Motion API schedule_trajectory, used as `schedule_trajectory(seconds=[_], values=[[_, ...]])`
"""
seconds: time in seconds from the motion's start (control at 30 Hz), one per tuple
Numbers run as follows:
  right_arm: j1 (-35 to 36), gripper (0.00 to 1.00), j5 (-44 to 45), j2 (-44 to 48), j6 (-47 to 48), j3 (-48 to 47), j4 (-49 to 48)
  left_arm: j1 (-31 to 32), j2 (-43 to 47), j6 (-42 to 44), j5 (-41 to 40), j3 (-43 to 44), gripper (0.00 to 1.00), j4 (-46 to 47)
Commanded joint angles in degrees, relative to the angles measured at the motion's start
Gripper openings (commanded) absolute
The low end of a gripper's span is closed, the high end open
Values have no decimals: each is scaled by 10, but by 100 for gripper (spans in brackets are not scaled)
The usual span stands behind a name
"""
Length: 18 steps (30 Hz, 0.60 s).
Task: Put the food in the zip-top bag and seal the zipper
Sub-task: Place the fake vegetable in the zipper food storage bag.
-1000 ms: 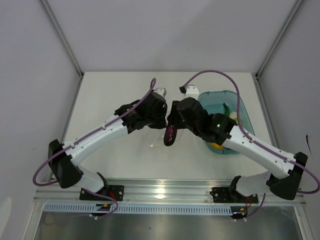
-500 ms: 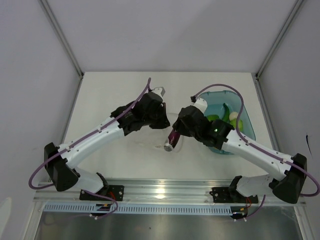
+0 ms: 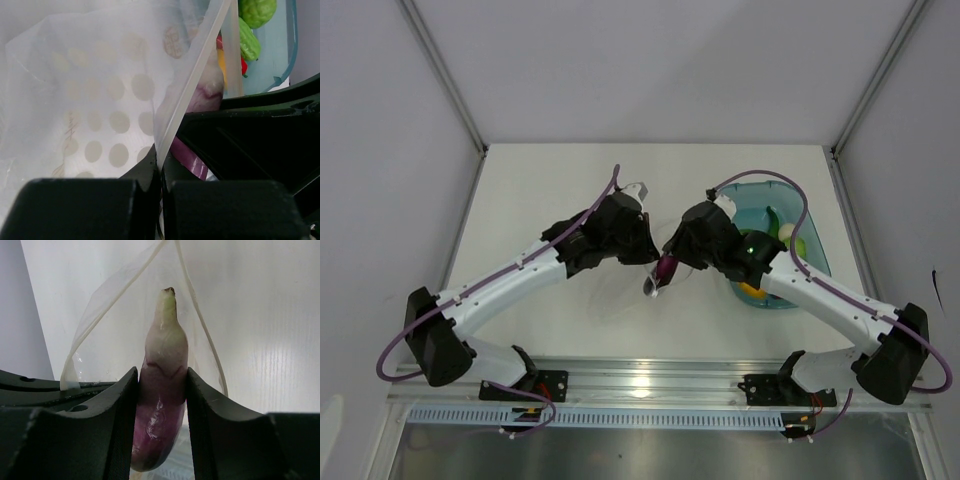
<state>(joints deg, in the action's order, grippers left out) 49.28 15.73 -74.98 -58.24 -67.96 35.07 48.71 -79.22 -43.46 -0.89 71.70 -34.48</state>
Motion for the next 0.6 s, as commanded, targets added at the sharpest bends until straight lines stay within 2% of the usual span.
schedule_trajectory(seconds=[0.0, 0.1, 0.27, 0.3, 0.57], values=[[5, 28, -22, 14, 8, -16, -32, 2, 30, -4, 15, -9, 1, 37], [2, 43, -41, 6, 46, -32, -24, 2, 35, -3, 18, -17, 1, 47], [-8, 87, -31, -7, 82, -86, 42, 2, 36, -2, 23, -17, 1, 47], [-9, 91, -24, 0, 91, -92, 44, 2, 39, -1, 22, -17, 1, 46], [-39, 90, -34, 34, 130, -141, 76, 2, 35, 3, 22, -10, 1, 48]])
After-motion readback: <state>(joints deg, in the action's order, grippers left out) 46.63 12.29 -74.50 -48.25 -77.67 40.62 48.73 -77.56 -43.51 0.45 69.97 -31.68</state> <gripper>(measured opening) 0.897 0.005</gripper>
